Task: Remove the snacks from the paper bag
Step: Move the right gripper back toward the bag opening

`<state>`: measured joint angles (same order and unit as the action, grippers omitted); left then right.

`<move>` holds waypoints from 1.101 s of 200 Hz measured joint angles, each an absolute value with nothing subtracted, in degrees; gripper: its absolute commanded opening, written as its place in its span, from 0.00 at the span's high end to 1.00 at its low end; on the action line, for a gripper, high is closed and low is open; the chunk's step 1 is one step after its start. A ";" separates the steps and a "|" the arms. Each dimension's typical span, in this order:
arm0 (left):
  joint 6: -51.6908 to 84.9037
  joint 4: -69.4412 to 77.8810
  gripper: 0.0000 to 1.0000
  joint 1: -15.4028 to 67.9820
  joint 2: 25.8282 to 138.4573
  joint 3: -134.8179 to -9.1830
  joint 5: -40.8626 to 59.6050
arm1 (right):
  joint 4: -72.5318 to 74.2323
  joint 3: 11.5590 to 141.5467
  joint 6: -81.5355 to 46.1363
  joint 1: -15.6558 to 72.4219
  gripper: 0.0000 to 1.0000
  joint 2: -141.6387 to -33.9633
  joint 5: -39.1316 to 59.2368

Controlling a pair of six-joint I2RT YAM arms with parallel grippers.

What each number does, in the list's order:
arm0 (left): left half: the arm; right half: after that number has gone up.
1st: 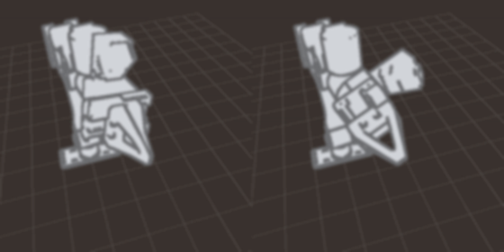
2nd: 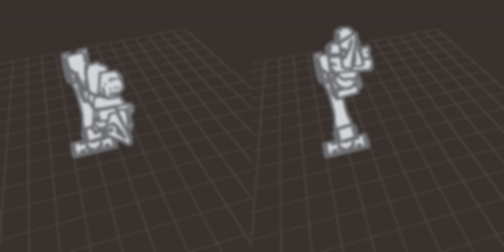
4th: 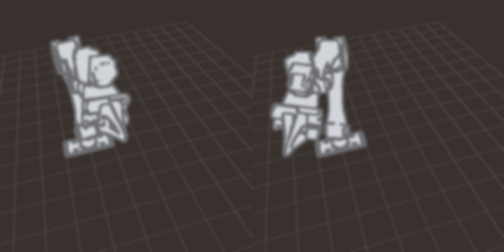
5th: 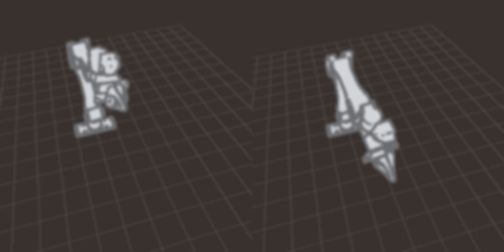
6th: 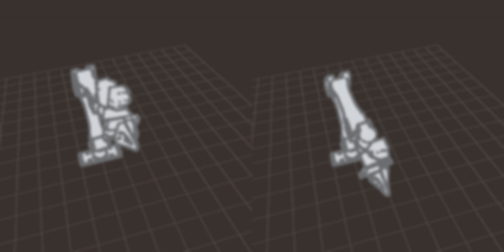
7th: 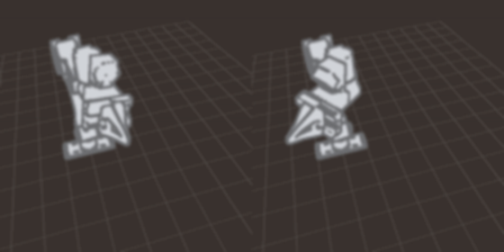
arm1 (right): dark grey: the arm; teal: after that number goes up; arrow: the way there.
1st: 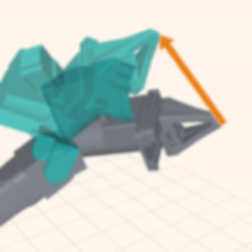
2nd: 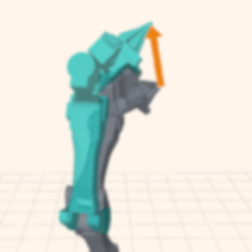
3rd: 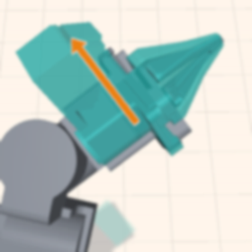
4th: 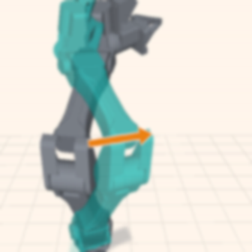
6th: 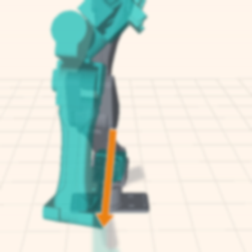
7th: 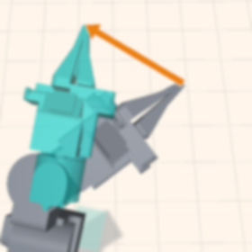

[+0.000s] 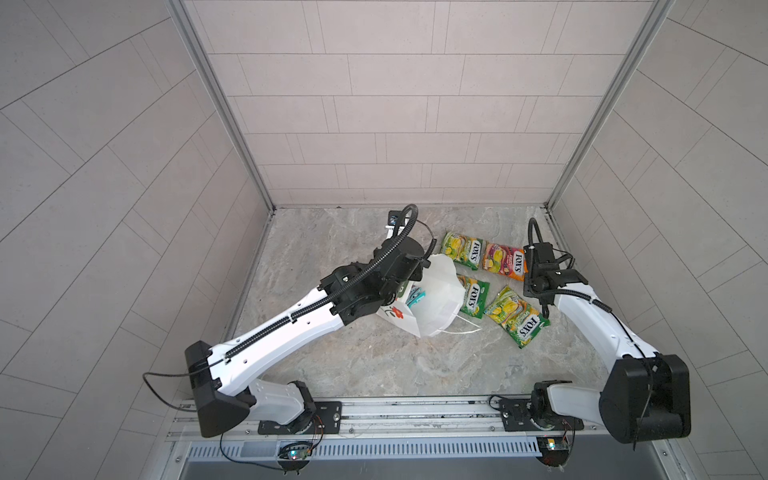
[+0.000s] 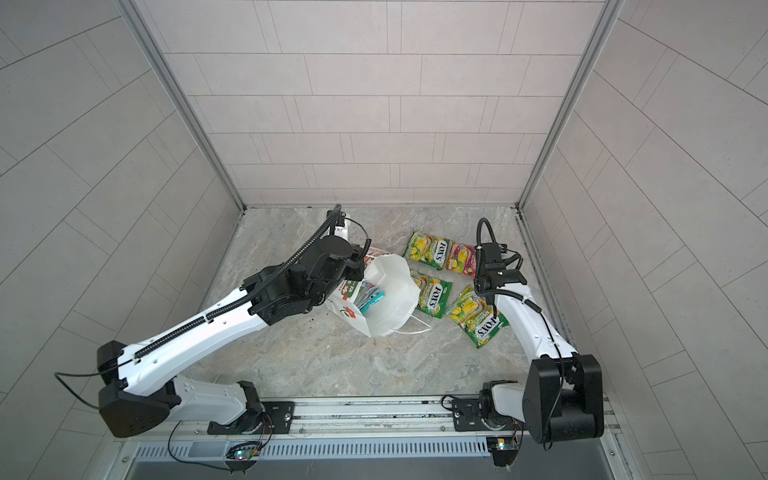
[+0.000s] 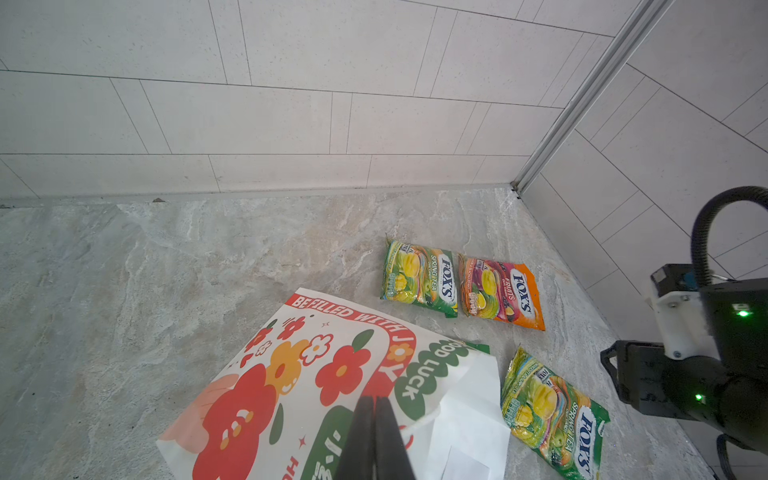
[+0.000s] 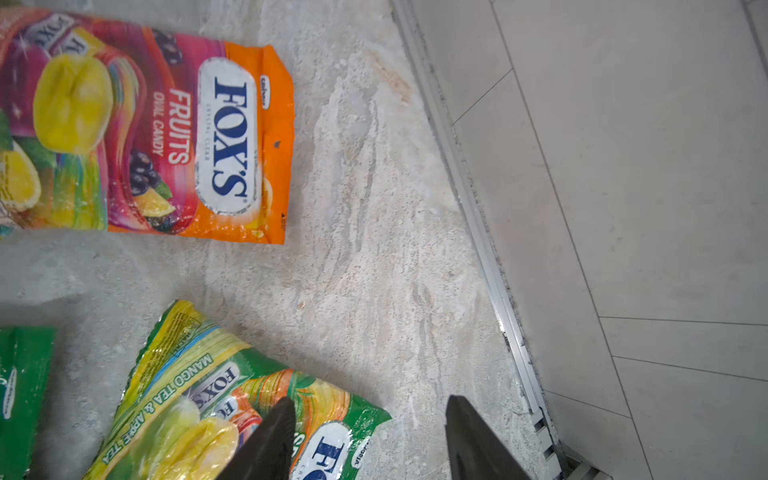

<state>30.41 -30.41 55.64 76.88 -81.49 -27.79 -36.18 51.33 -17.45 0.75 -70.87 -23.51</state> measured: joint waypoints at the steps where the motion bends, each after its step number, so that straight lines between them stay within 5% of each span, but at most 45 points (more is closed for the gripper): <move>1: 30.41 -30.41 1.00 55.64 76.86 -81.49 -27.77 | -36.14 51.33 -17.47 0.69 0.40 -70.65 -23.42; 35: 30.28 -30.35 1.00 55.64 76.86 -81.49 -26.83 | -34.39 51.22 -17.10 0.58 0.40 -64.88 -13.13; 115: 27.92 -28.36 1.00 55.64 76.01 -81.08 -22.09 | -21.52 47.31 -24.10 6.31 0.40 -50.50 31.79; 220: 27.38 -27.70 1.00 55.64 74.76 -80.51 -20.62 | -14.85 42.06 -22.90 36.49 0.43 -54.17 36.03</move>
